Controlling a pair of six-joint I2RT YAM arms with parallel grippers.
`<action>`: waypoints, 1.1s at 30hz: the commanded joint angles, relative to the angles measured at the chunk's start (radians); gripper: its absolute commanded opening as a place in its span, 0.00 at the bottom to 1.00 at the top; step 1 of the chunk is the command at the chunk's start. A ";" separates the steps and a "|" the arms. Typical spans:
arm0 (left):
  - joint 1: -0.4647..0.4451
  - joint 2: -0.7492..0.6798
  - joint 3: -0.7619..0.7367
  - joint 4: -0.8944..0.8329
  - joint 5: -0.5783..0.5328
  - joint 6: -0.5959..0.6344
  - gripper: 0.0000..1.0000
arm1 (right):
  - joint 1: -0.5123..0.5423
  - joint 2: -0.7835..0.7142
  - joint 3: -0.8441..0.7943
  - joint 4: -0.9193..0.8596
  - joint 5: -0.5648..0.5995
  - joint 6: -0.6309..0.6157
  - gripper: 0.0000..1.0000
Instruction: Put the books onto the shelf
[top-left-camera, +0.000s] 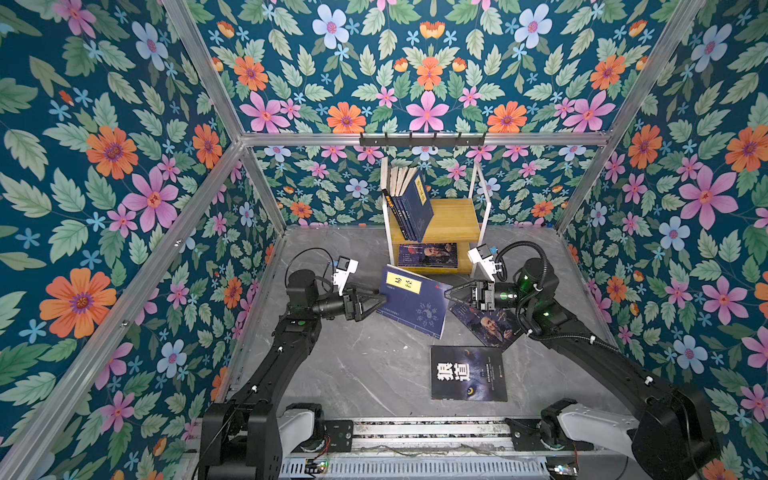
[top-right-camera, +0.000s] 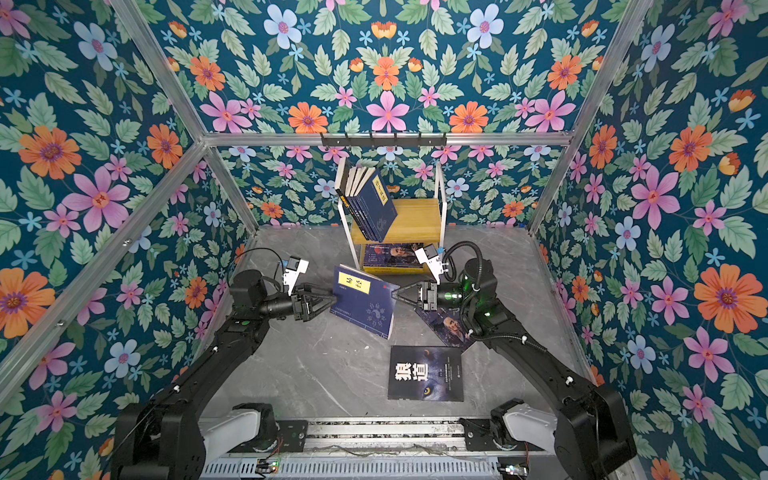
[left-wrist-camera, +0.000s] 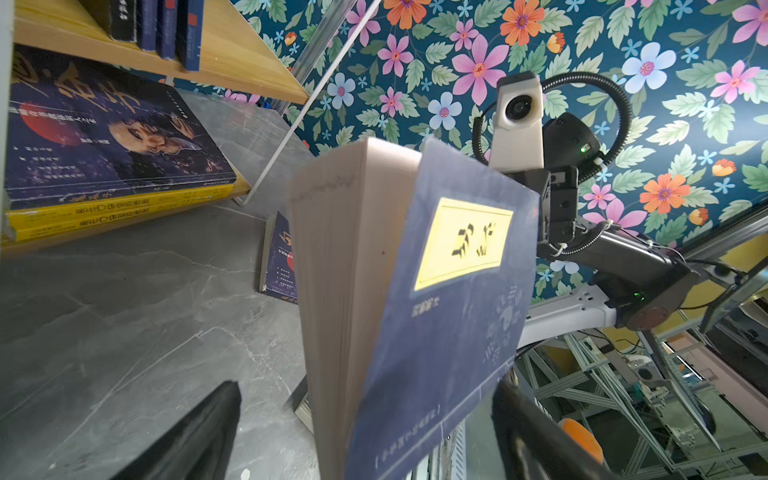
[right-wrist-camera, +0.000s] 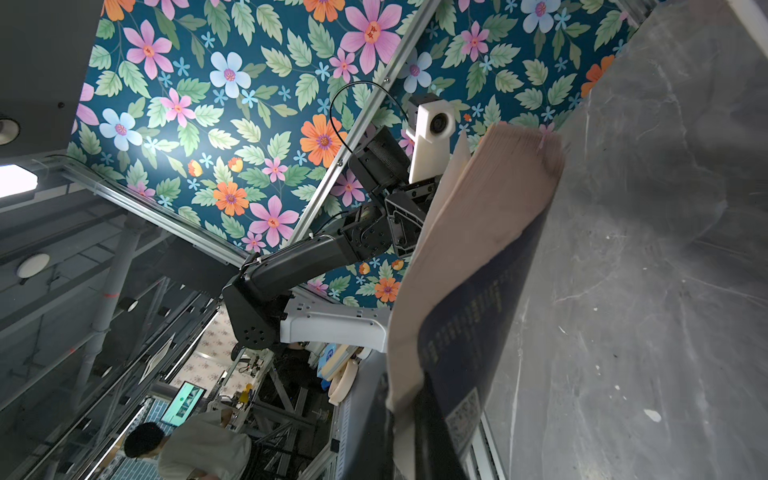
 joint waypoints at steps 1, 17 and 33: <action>-0.001 -0.004 0.003 0.041 0.026 -0.011 0.94 | 0.024 0.038 0.038 0.079 -0.021 0.000 0.00; -0.016 -0.009 -0.010 0.097 0.008 -0.102 0.53 | -0.047 0.200 0.038 0.054 0.002 -0.049 0.00; -0.010 -0.002 -0.014 0.075 -0.053 -0.103 0.00 | -0.035 0.133 0.074 -0.380 0.242 -0.359 0.48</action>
